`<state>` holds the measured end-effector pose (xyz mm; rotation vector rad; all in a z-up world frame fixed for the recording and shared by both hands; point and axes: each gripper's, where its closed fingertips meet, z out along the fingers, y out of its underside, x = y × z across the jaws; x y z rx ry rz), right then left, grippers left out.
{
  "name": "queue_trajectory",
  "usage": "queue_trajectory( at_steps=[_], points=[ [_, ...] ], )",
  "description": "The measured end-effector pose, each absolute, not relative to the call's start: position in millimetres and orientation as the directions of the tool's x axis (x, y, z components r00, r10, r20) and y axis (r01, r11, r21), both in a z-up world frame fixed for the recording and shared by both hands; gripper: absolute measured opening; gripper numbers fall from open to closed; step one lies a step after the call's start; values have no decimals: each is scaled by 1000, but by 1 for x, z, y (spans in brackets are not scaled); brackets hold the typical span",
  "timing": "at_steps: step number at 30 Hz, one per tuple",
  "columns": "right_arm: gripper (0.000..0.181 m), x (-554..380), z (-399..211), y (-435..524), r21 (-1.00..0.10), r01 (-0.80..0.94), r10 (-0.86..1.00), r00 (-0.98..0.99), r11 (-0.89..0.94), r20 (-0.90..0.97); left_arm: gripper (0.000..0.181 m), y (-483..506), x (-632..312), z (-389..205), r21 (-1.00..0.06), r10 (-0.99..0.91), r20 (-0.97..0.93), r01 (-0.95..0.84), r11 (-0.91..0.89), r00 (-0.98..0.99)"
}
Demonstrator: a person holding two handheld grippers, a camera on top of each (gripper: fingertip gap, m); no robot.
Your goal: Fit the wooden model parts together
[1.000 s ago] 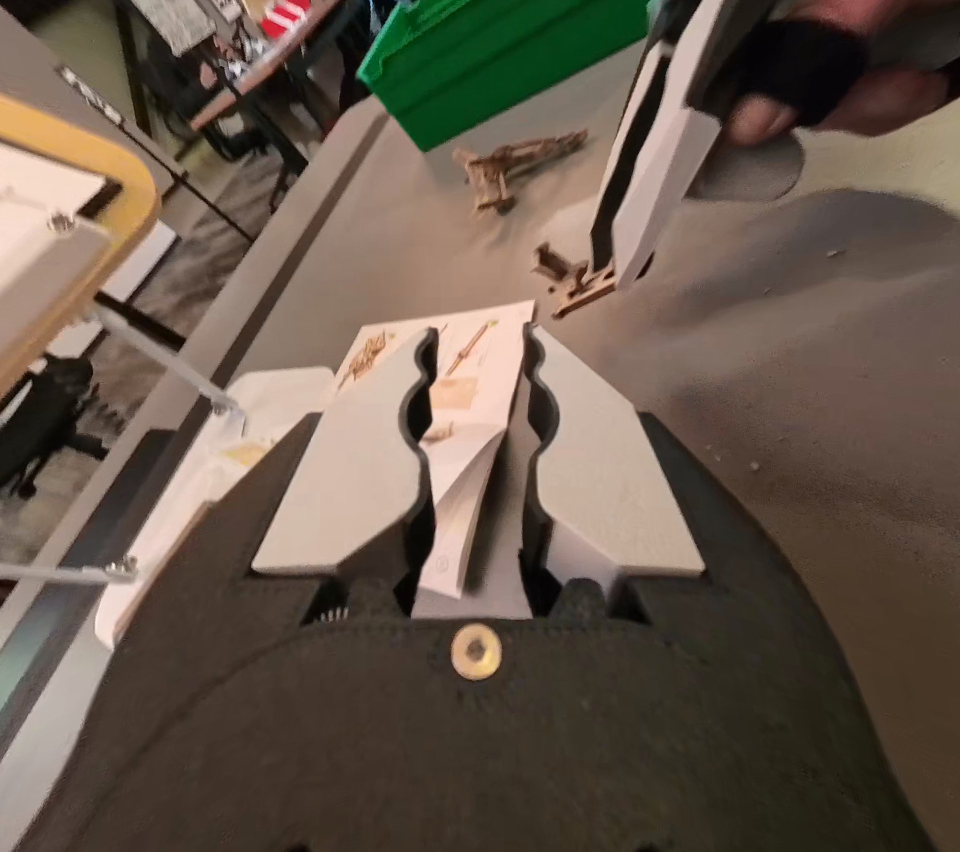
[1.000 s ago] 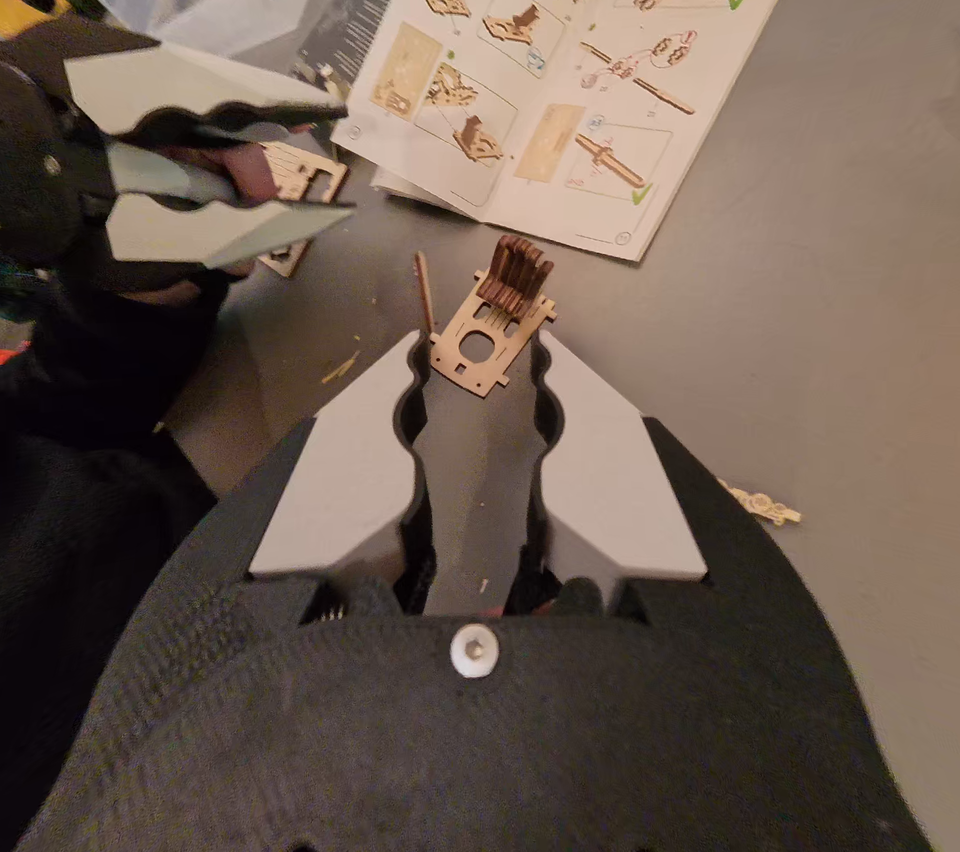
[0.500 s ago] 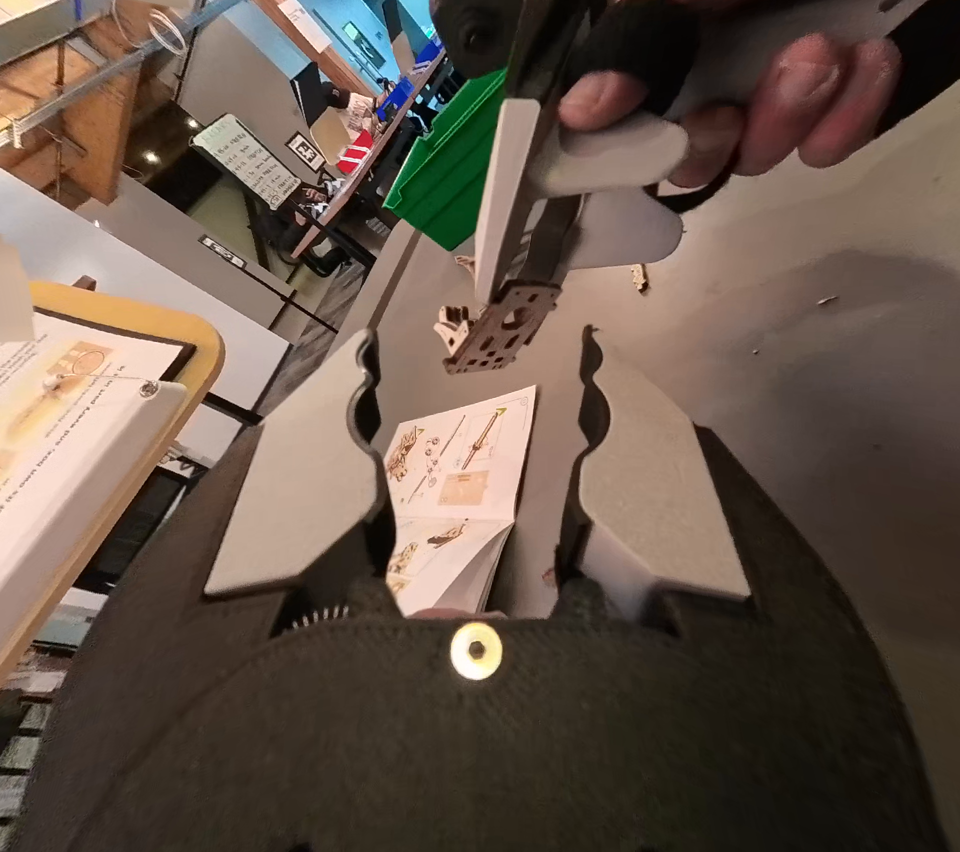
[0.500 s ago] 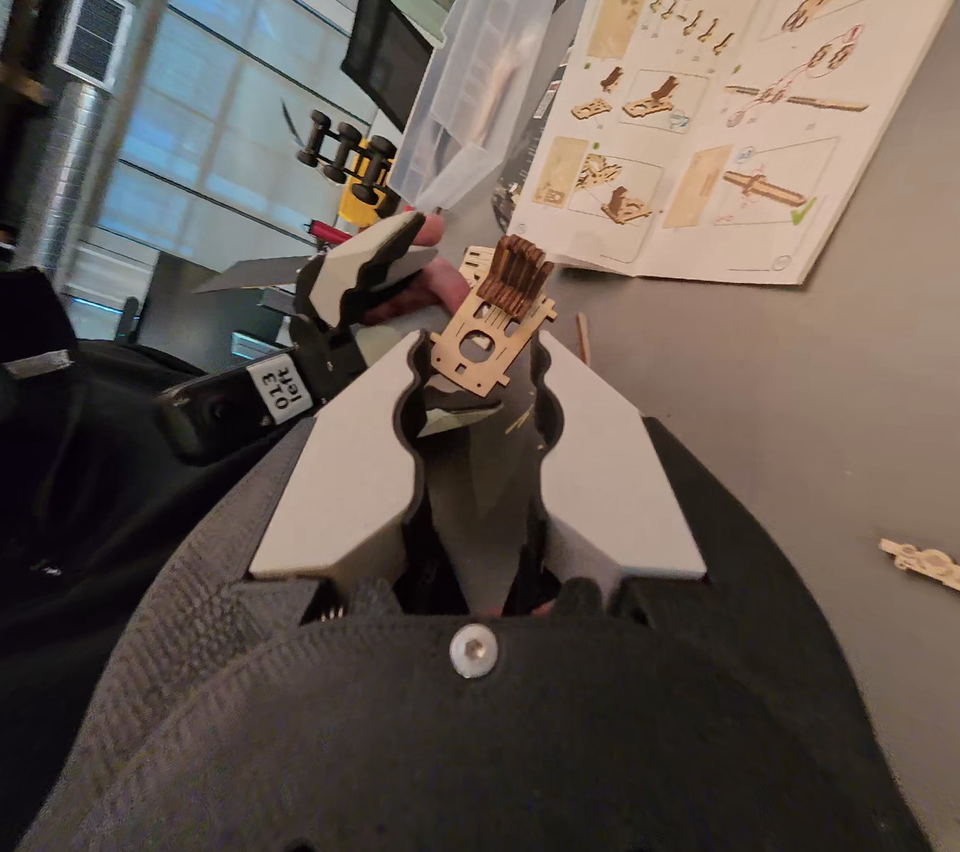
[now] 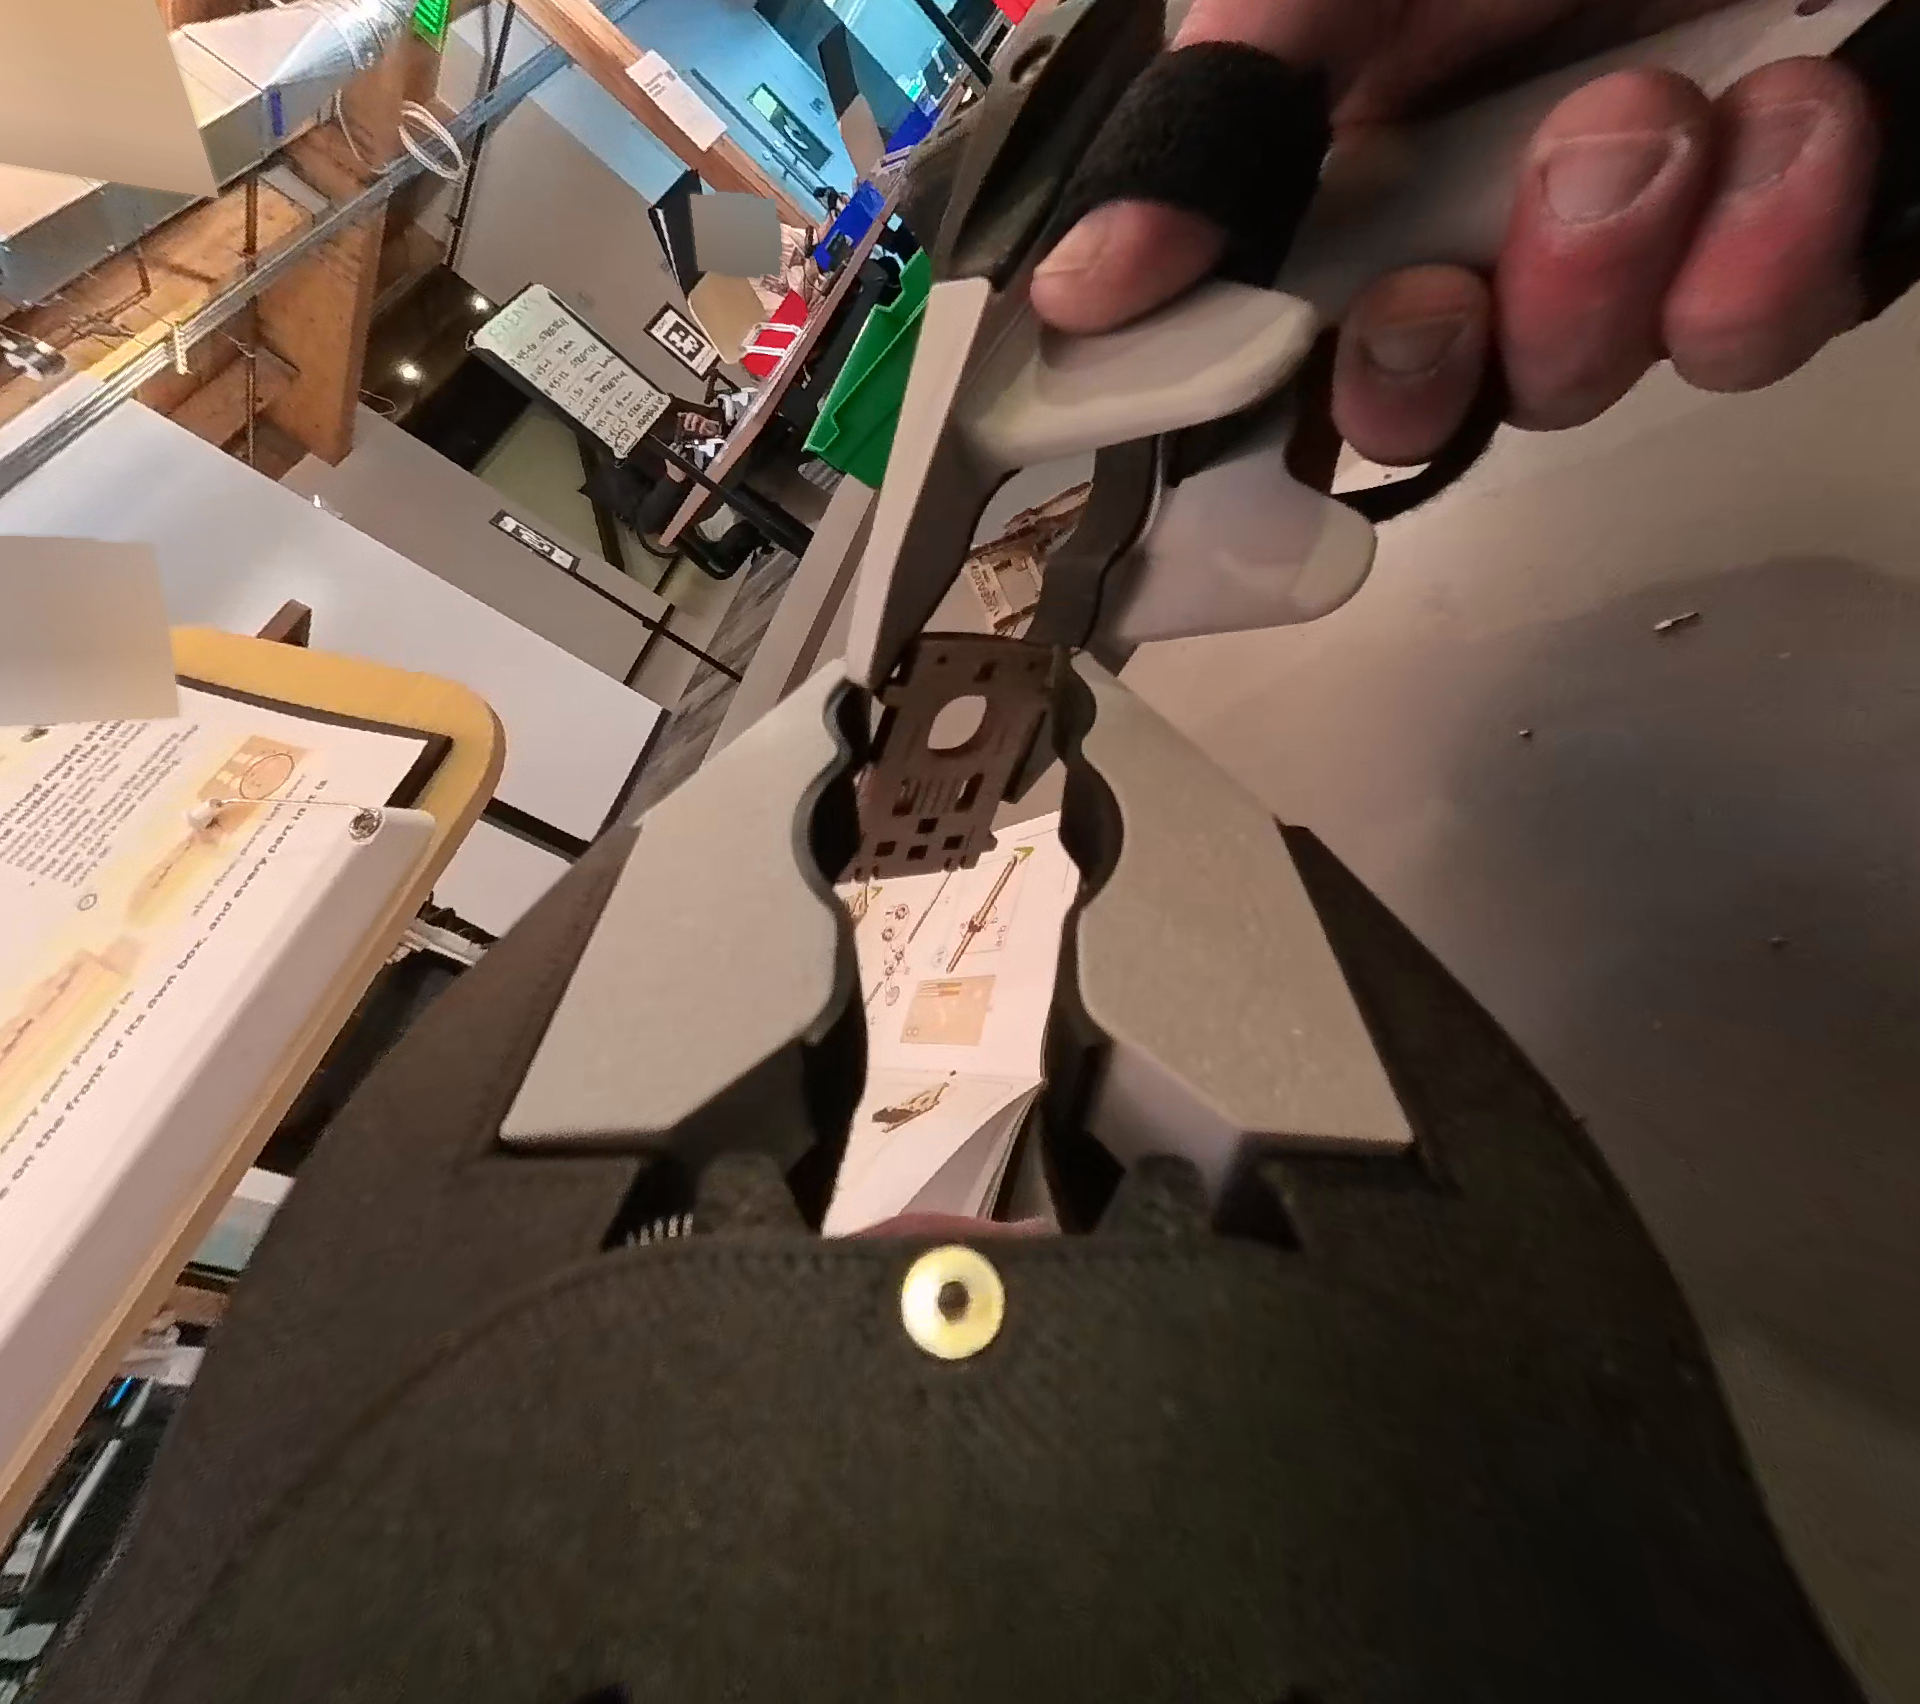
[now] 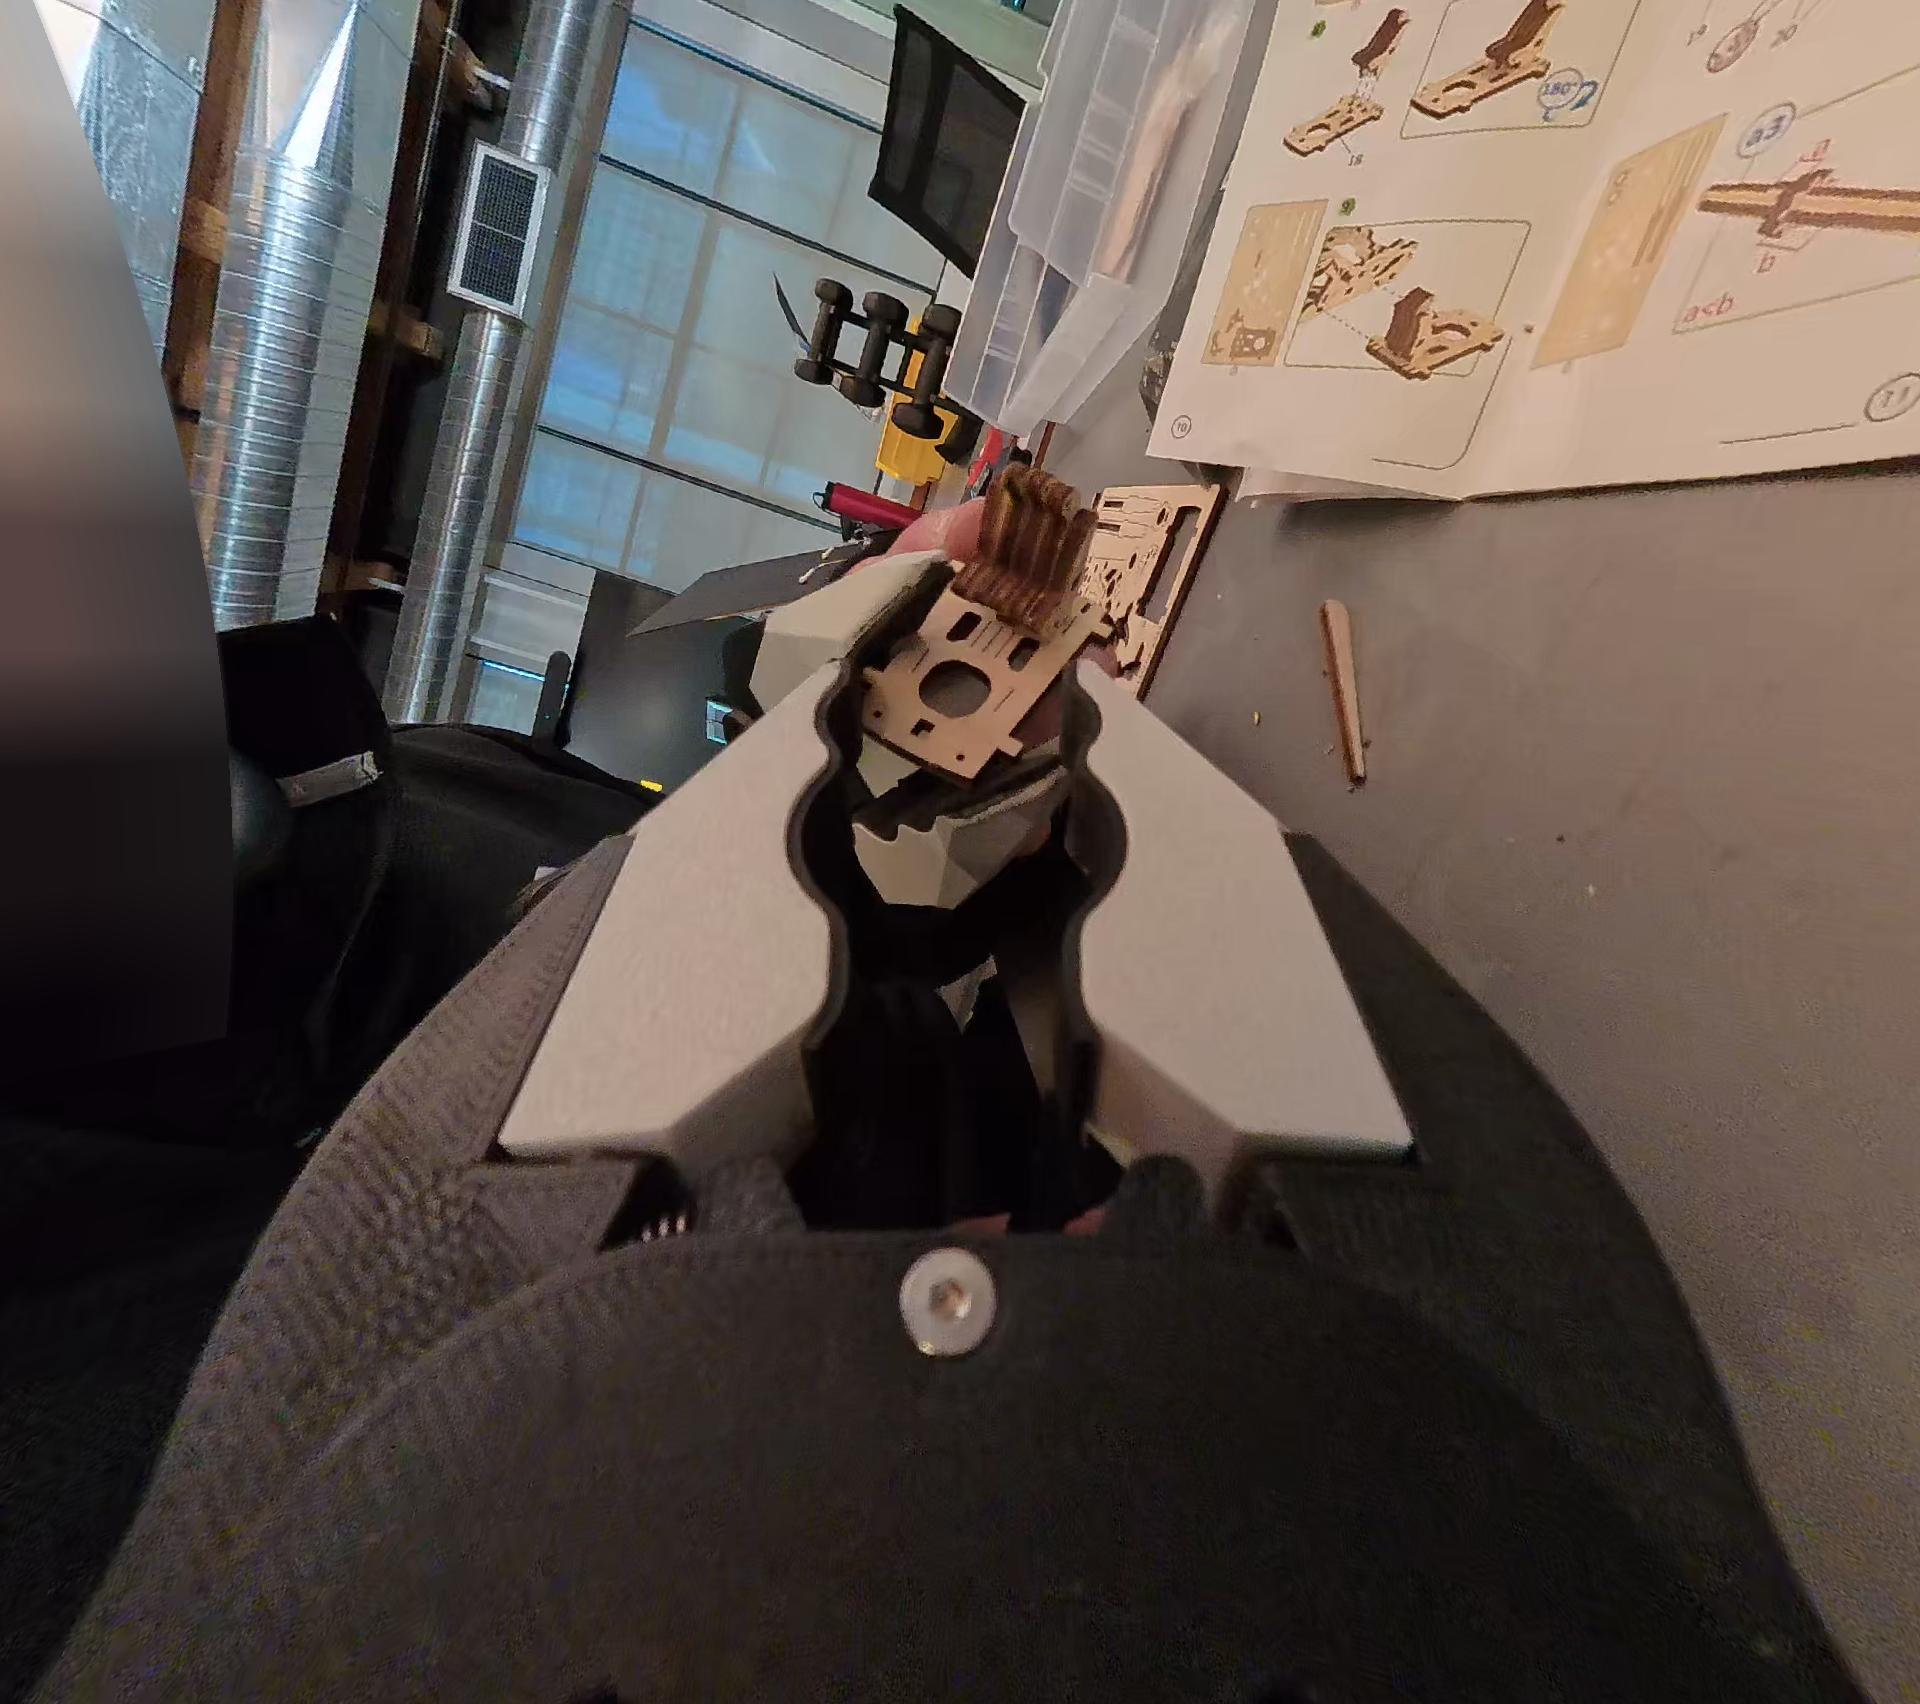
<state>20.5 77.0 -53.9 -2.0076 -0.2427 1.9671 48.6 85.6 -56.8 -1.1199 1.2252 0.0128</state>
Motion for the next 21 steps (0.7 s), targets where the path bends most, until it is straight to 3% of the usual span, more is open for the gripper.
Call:
queue_trajectory(
  at_steps=[7,12,17,21],
  points=[
    [42,22,-54,79,-348,-107,346,34,-931,-937,31,90,45,-57,-696,-560,-710,-546,467,426],
    [45,29,-59,80,-486,-56,472,165,-872,-866,31,94,43,-56,-735,-595,-667,-529,426,448],
    [40,35,-64,76,-733,164,732,358,-660,-580,31,93,48,-60,-733,-611,-664,-540,414,431],
    [26,31,-68,72,-811,351,860,395,-467,-324,31,85,56,-65,-716,-630,-676,-541,442,381]
  ],
)
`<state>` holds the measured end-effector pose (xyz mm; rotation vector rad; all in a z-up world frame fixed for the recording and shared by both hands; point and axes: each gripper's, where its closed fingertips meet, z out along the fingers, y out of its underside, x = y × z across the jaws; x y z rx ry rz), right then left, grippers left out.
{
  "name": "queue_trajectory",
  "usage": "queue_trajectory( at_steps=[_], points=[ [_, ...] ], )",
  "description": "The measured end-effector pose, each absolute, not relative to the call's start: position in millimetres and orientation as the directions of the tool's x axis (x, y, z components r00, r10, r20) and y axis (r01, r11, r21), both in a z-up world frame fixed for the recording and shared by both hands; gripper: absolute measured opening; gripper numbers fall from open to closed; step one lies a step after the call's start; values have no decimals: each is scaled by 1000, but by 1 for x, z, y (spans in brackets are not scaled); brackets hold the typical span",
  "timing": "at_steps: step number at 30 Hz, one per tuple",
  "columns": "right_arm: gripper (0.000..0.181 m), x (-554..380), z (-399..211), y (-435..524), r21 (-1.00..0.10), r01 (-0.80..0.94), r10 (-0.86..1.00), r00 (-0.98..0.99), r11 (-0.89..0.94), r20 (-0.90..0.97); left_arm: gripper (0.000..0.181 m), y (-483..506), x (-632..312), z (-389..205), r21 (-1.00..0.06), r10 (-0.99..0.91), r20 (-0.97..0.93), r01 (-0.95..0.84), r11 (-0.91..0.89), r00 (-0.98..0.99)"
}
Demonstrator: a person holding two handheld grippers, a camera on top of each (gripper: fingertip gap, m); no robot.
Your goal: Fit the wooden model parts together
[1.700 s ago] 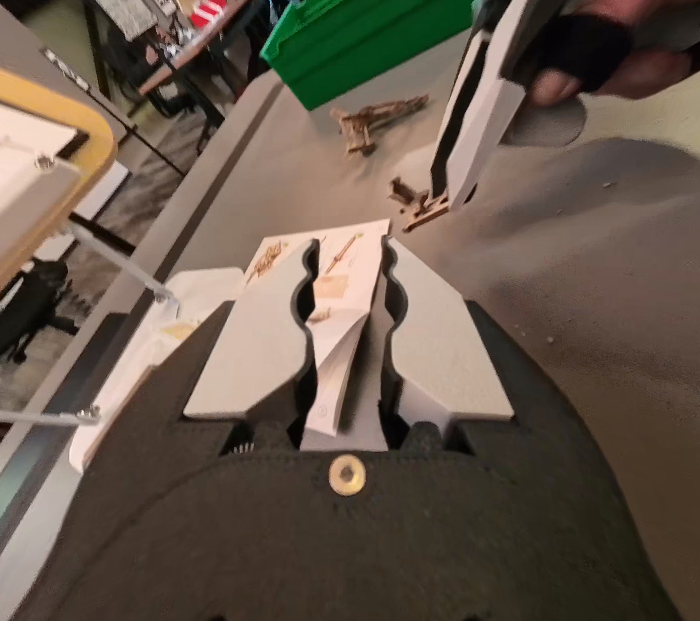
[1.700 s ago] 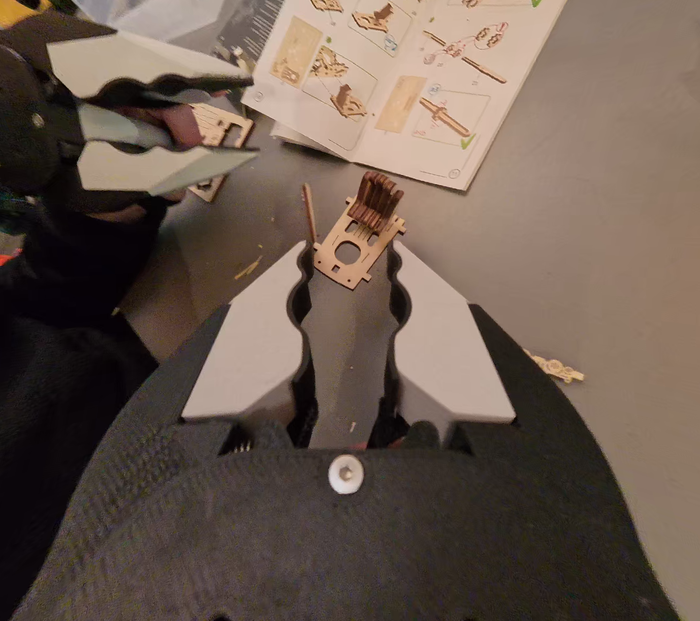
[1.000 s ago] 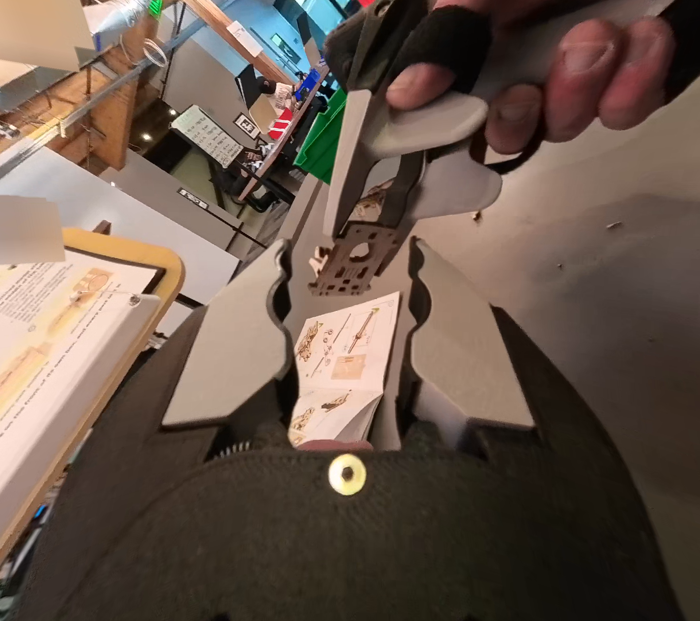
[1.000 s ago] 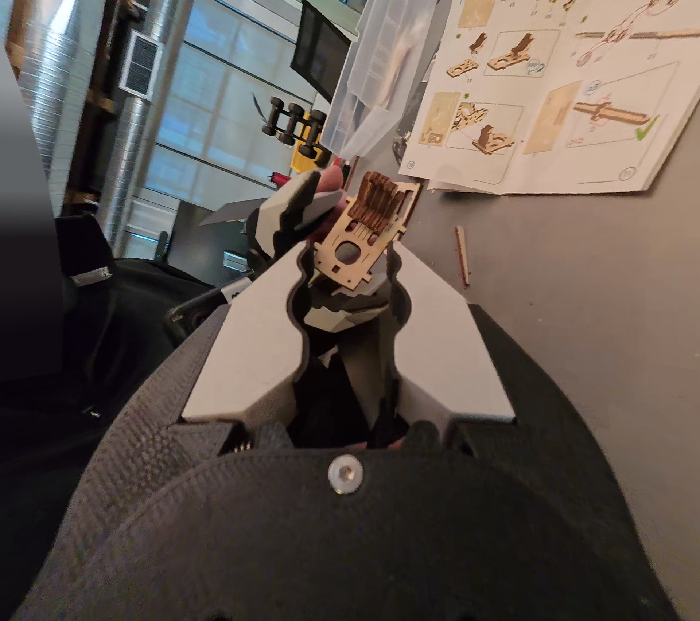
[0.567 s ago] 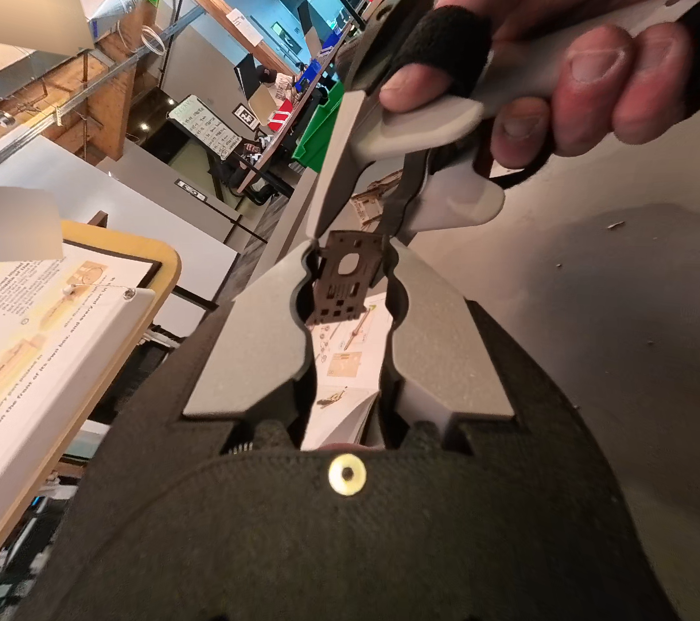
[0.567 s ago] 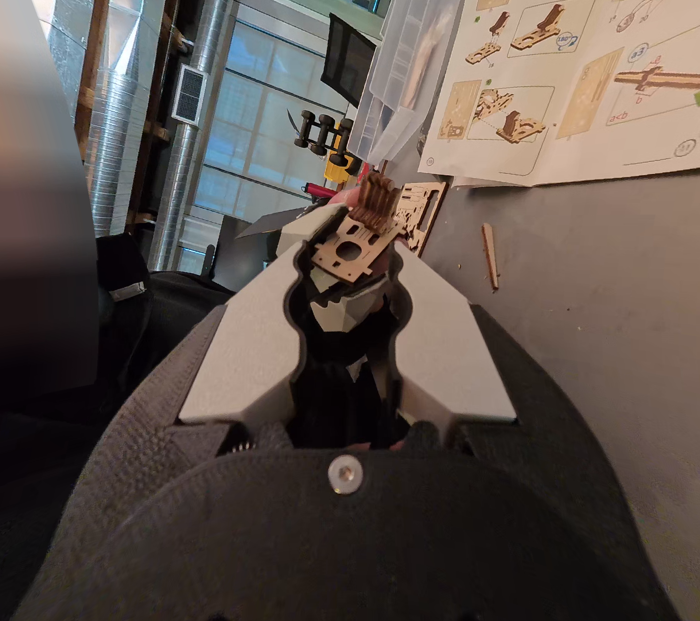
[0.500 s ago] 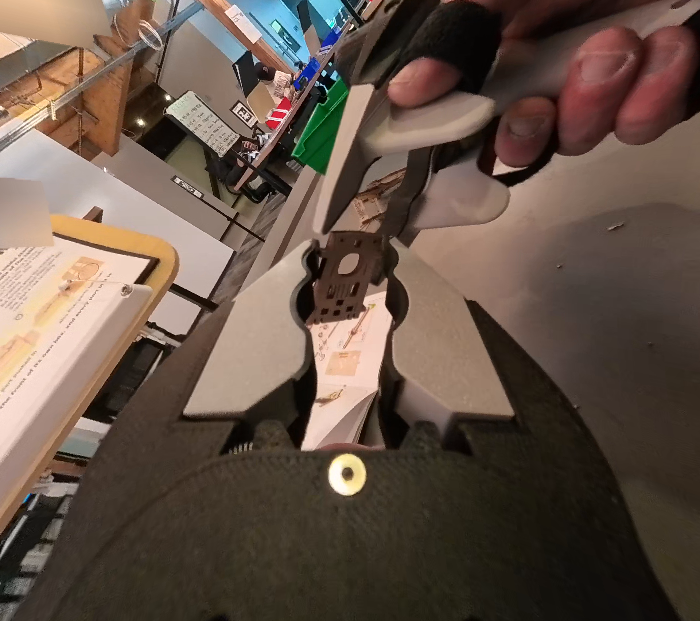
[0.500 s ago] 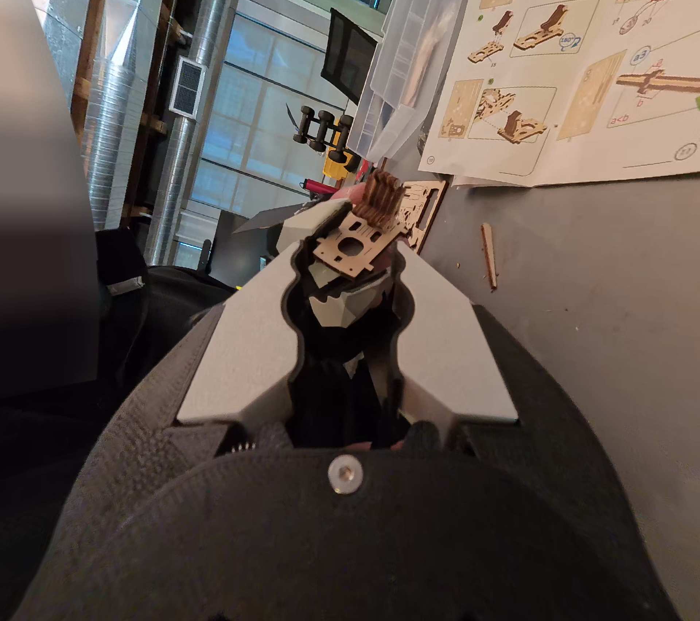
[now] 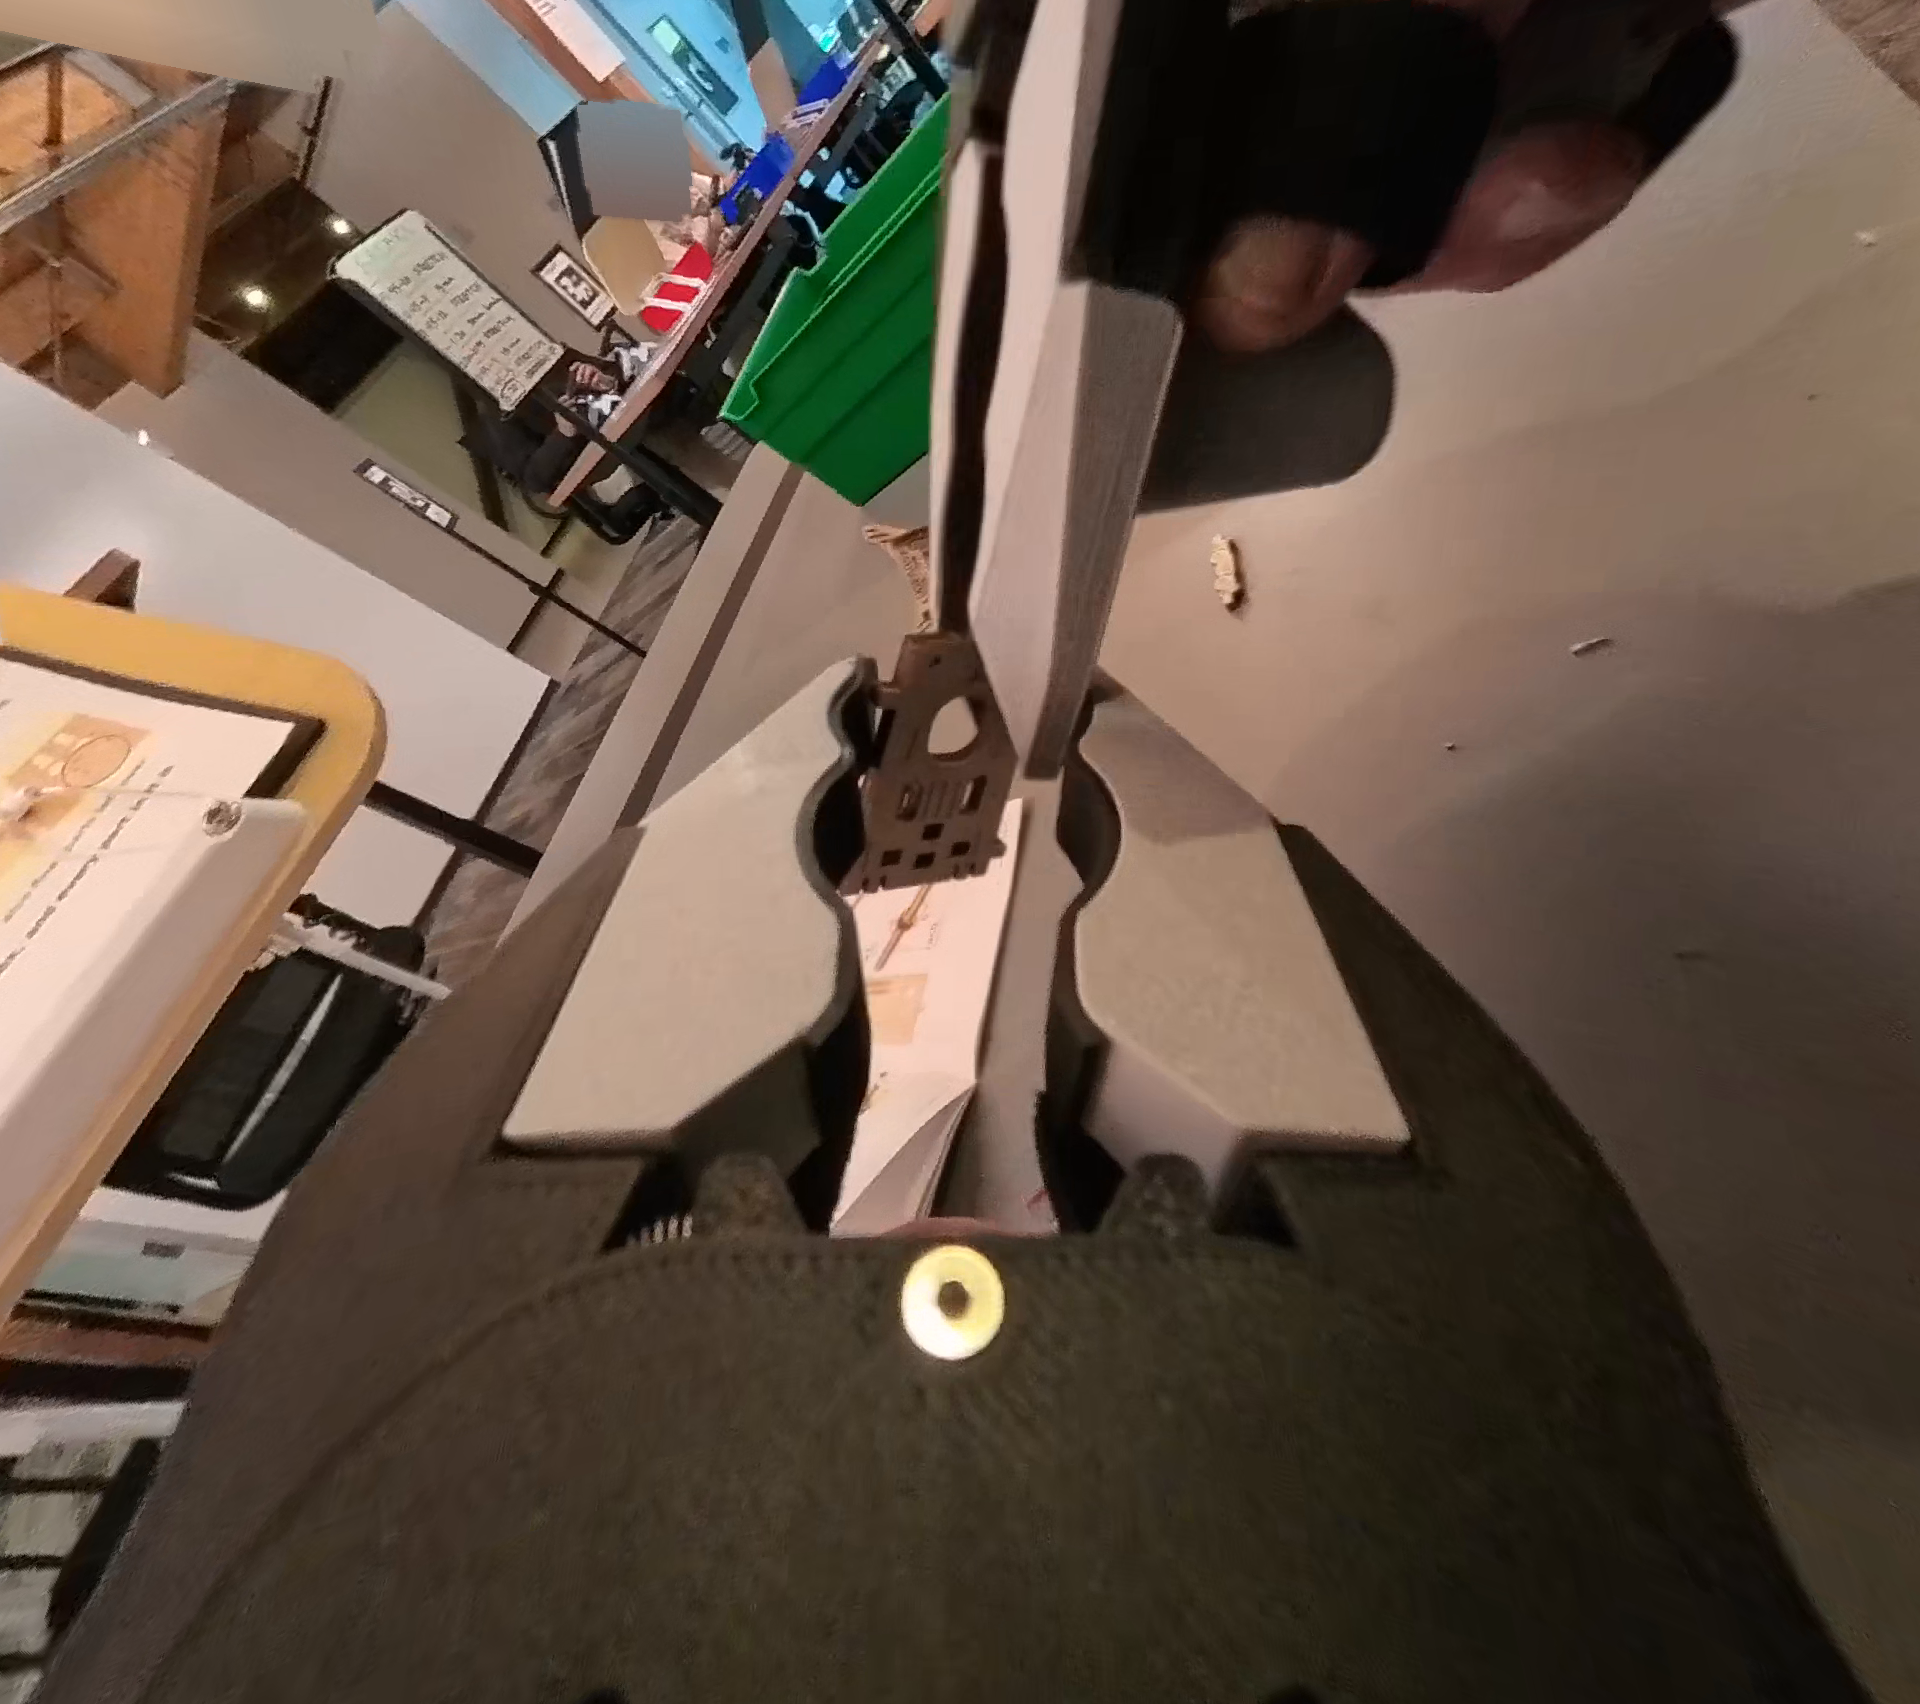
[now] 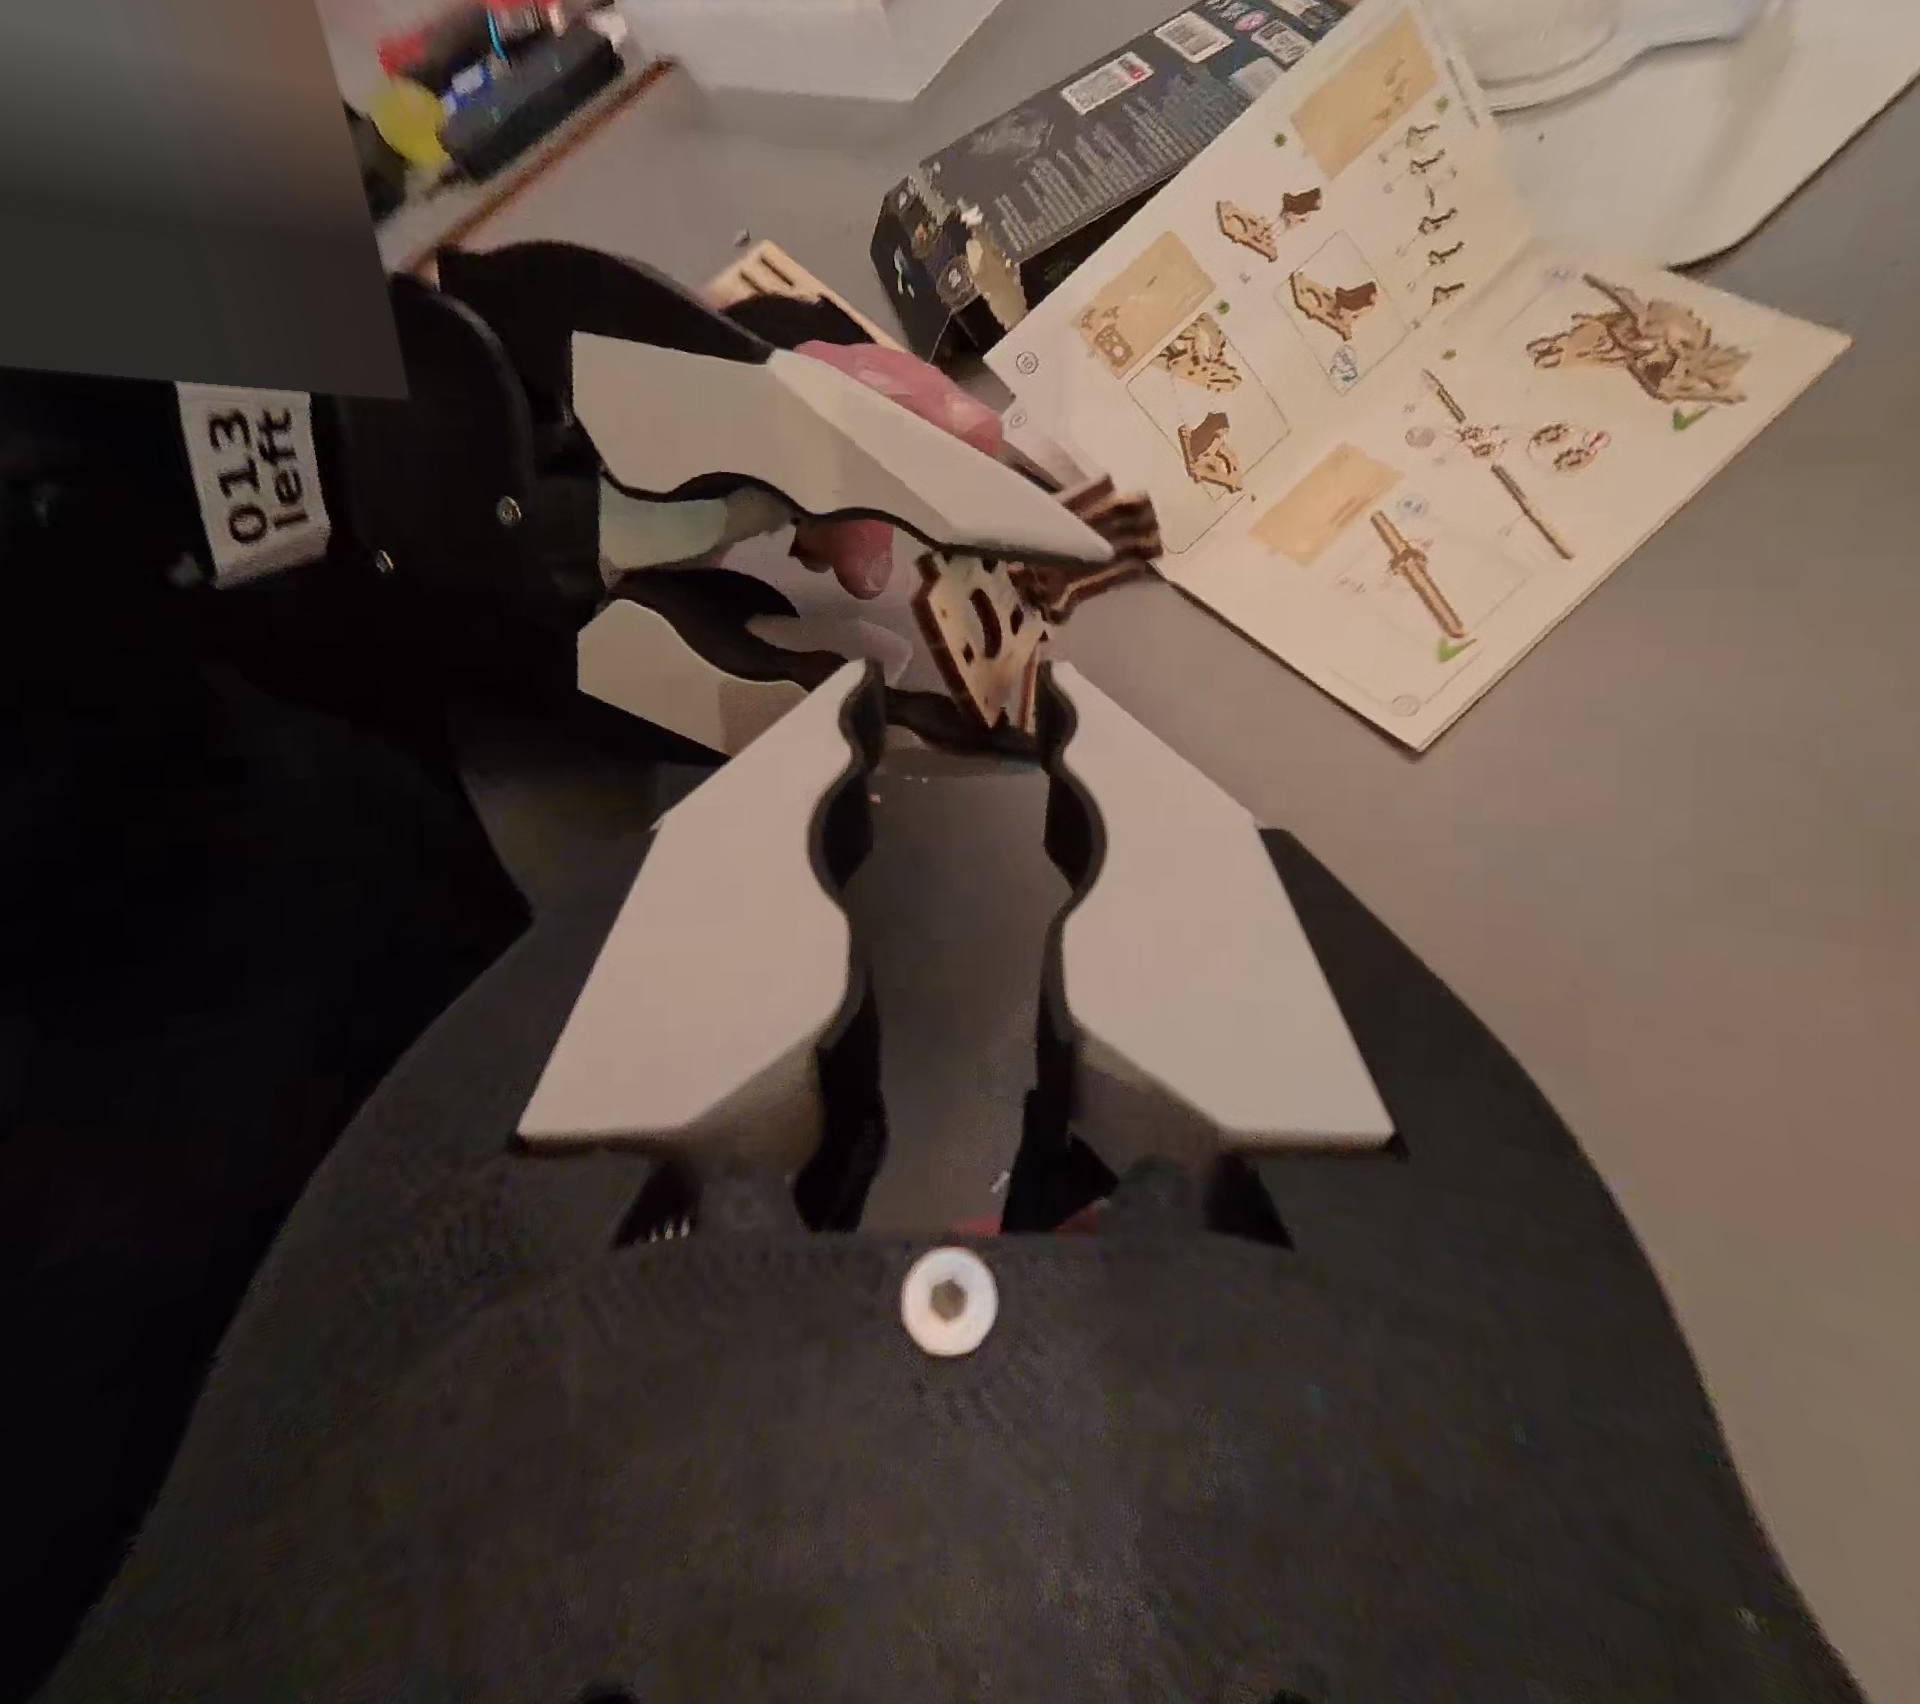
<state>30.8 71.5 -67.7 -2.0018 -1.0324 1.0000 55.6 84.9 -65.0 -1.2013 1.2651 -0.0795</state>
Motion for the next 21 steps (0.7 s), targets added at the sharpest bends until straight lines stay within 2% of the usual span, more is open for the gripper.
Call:
queue_trajectory(
  at_steps=[6,11,21],
  points=[
    [3,31,-79,70,-816,471,900,416,-336,-131,30,79,62,-69,-701,-640,-687,-546,458,344],
    [3,30,-78,71,-822,450,895,422,-348,-148,31,80,61,-67,-709,-636,-683,-536,459,360],
    [1,40,-67,80,-815,236,816,408,-529,-411,44,88,55,-59,-741,-618,-661,-497,451,426]
  ],
)
